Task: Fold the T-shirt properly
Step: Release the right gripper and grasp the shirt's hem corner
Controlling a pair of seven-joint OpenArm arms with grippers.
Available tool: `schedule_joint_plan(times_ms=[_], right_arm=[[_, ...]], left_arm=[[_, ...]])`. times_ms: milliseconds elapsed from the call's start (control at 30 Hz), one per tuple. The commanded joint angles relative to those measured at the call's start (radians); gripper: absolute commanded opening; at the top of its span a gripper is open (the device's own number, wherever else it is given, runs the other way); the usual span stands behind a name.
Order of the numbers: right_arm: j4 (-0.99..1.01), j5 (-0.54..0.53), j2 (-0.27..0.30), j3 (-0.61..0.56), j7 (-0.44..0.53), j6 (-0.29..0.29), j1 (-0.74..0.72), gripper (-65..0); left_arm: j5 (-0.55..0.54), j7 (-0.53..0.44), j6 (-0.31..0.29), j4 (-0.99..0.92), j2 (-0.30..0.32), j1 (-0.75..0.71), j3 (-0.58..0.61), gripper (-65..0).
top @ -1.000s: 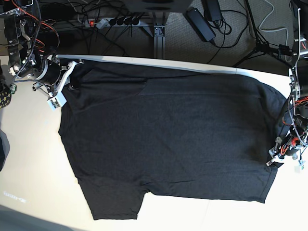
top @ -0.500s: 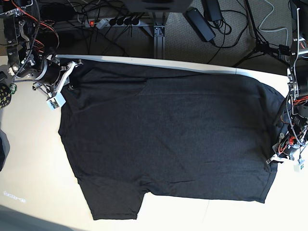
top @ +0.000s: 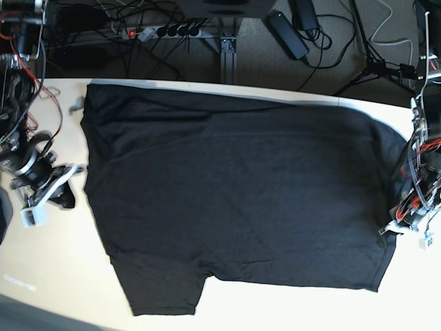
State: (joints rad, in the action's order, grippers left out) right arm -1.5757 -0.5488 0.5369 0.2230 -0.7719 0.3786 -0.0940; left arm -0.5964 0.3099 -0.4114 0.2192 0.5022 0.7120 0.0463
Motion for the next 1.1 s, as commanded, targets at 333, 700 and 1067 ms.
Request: schedule_joint_plan(times_ms=[333,700,1067], right_arm=[[0.592,0.085,-0.046,0.009,0.119,0.010,-0.434,-35.0],[0.993,0.078,-0.123,0.008,0.140,0.021,-0.582,-34.0],[0.997,0.145,-0.239,0.005,0.139,0.047,-0.579,-34.0]], left_arm=[[0.011,0.016,-0.004,0.008,0.014,0.021,0.000,-65.0],[0.010,0.035,-0.004,0.008,0.019,0.022,0.000,-65.0],[0.010,0.034,-0.004,0.008,0.019,0.022,0.000,-65.0]])
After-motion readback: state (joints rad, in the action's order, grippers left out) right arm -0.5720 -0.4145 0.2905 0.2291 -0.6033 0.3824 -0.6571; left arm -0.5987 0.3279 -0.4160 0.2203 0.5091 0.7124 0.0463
